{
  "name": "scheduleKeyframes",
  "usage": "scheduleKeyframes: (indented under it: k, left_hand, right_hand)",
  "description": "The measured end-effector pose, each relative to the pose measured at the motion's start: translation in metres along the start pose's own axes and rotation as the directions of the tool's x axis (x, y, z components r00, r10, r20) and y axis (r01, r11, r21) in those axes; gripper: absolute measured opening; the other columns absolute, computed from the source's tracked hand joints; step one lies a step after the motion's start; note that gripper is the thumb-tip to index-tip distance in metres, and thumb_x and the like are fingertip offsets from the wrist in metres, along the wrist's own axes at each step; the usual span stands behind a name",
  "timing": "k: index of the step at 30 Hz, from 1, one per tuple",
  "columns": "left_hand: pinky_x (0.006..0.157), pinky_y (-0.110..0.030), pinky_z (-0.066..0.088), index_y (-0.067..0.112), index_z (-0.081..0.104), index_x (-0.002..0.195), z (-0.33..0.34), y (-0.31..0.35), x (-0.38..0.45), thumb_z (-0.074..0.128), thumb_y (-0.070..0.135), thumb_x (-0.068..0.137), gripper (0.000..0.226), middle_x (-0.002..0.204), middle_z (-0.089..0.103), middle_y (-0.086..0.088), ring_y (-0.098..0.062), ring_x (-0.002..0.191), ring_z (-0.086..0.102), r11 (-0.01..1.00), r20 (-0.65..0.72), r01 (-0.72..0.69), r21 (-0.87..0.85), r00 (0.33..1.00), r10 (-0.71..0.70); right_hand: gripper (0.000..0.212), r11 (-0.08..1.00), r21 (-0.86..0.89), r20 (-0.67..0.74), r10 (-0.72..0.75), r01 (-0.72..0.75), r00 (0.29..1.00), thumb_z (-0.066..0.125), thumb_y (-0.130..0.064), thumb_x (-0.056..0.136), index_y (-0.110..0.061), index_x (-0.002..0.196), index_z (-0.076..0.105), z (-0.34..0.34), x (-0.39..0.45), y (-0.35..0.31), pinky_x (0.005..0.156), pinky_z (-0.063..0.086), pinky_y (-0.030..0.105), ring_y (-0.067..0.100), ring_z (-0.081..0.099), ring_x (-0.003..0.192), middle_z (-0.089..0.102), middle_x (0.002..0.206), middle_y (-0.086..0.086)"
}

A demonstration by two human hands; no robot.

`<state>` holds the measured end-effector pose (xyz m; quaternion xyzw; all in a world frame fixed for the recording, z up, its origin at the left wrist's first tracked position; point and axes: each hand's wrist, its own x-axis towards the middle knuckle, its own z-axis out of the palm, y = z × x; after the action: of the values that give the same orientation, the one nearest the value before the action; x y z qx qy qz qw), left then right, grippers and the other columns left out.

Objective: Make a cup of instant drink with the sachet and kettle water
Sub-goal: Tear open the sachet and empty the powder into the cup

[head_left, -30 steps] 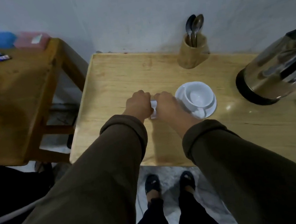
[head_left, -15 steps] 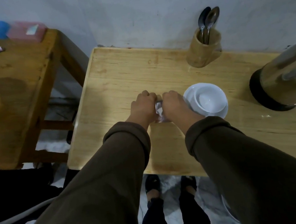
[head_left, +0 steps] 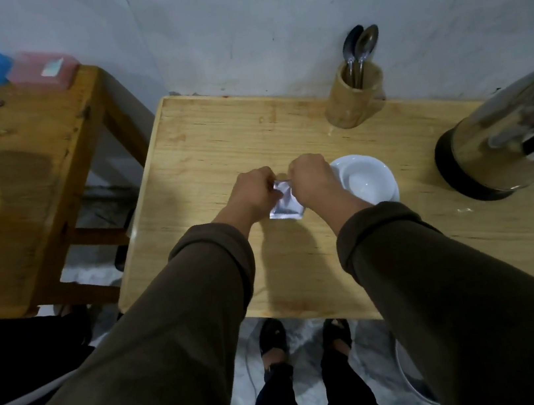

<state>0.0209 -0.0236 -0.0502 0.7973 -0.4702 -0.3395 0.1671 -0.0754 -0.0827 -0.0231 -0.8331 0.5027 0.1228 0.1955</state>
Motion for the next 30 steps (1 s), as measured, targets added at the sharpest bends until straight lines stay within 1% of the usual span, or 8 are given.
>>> scheduleKeyframes:
  k: [6, 10, 13, 18, 21, 23, 27, 30]
  left_hand:
    - [0.062, -0.017, 0.049, 0.016, 0.064, 0.079, -0.030, 0.022, -0.018, 0.065, 0.010, 0.082, 0.007, 0.071, 0.062, 0.002, -0.016, 0.076, 0.061, 0.971, -0.177, -0.119, -0.209, 0.981, 0.082]
    - [0.078, -0.033, 0.056, 0.010, 0.070, 0.079, -0.040, 0.050, -0.032, 0.065, 0.010, 0.079, 0.005, 0.082, 0.073, -0.004, -0.020, 0.084, 0.069, 0.956, -0.272, -0.242, -0.164, 0.943, 0.192]
    - [0.080, -0.034, 0.054, 0.011, 0.072, 0.085, -0.042, 0.071, -0.040, 0.064, 0.014, 0.080, 0.009, 0.092, 0.073, -0.004, -0.020, 0.090, 0.067, 0.946, -0.317, -0.322, -0.035, 0.902, 0.295]
    - [0.084, -0.027, 0.047, 0.014, 0.070, 0.101, -0.043, 0.097, -0.046, 0.071, 0.023, 0.080, 0.022, 0.108, 0.070, -0.002, -0.019, 0.102, 0.064, 0.888, -0.229, -0.428, 0.167, 0.859, 0.457]
    - [0.097, -0.031, 0.045, 0.018, 0.063, 0.116, -0.047, 0.110, -0.046, 0.079, 0.028, 0.072, 0.047, 0.123, 0.061, -0.001, -0.018, 0.116, 0.056, 0.879, -0.173, -0.442, 0.179, 0.865, 0.471]
    - [0.107, -0.033, 0.039, 0.020, 0.055, 0.128, -0.049, 0.119, -0.045, 0.076, 0.028, 0.076, 0.056, 0.135, 0.053, 0.000, -0.017, 0.127, 0.048, 0.881, -0.173, -0.436, 0.185, 0.868, 0.466]
    - [0.113, -0.034, 0.034, 0.020, 0.047, 0.140, -0.047, 0.135, -0.040, 0.062, 0.029, 0.089, 0.053, 0.146, 0.048, 0.000, -0.019, 0.136, 0.042, 0.872, -0.092, -0.456, 0.178, 0.875, 0.476]
    - [0.103, -0.027, 0.037, 0.016, 0.058, 0.132, -0.041, 0.150, -0.041, 0.057, 0.027, 0.093, 0.040, 0.135, 0.060, -0.003, -0.020, 0.127, 0.053, 0.890, -0.045, -0.440, 0.115, 0.893, 0.447]
  right_hand:
    - [0.024, 0.891, 0.427, -0.139, 0.231, -0.152, 0.963, 0.049, -0.004, 0.093, -0.003, 0.114, 0.060, -0.041, -0.012, 0.010, 0.086, 0.047, 0.033, 0.030, 0.059, 0.108, 0.060, 0.119, 0.016]
    - [0.030, 0.525, 0.804, 0.074, 0.378, -0.279, 0.923, 0.046, -0.013, 0.094, 0.005, 0.115, 0.058, -0.067, -0.029, 0.023, 0.090, 0.056, 0.039, 0.025, 0.063, 0.082, 0.068, 0.098, 0.019]
    - [0.010, 0.360, 0.889, 0.154, 0.349, -0.284, 0.924, 0.057, -0.011, 0.090, -0.002, 0.088, 0.060, -0.087, -0.041, 0.029, 0.076, 0.056, 0.030, 0.015, 0.063, 0.058, 0.058, 0.072, 0.007]
    - [0.004, 0.438, 0.852, 0.099, 0.405, -0.288, 0.909, 0.063, -0.006, 0.088, -0.003, 0.088, 0.066, -0.126, -0.067, 0.045, 0.029, 0.040, 0.012, 0.002, 0.049, 0.023, 0.057, 0.062, 0.008]
    - [0.023, 0.621, 0.758, -0.010, 0.314, -0.197, 0.949, 0.063, -0.008, 0.086, -0.012, 0.064, 0.060, -0.139, -0.075, 0.065, 0.038, 0.040, 0.016, 0.007, 0.049, 0.031, 0.056, 0.058, 0.004]
    - [0.025, 0.640, 0.752, -0.019, 0.260, -0.158, 0.965, 0.066, -0.007, 0.084, -0.018, 0.063, 0.058, -0.145, -0.079, 0.080, 0.041, 0.040, 0.016, 0.006, 0.049, 0.034, 0.057, 0.061, 0.003]
    - [0.022, 0.664, 0.739, 0.036, 0.125, -0.110, 0.992, 0.069, -0.005, 0.082, -0.019, 0.067, 0.060, -0.149, -0.083, 0.102, 0.052, 0.041, 0.020, 0.016, 0.053, 0.065, 0.060, 0.075, 0.006]
    - [0.022, 0.680, 0.731, 0.031, 0.053, -0.059, 0.998, 0.069, -0.006, 0.082, -0.020, 0.067, 0.061, -0.154, -0.084, 0.113, 0.054, 0.041, 0.020, 0.012, 0.056, 0.064, 0.060, 0.070, 0.000]
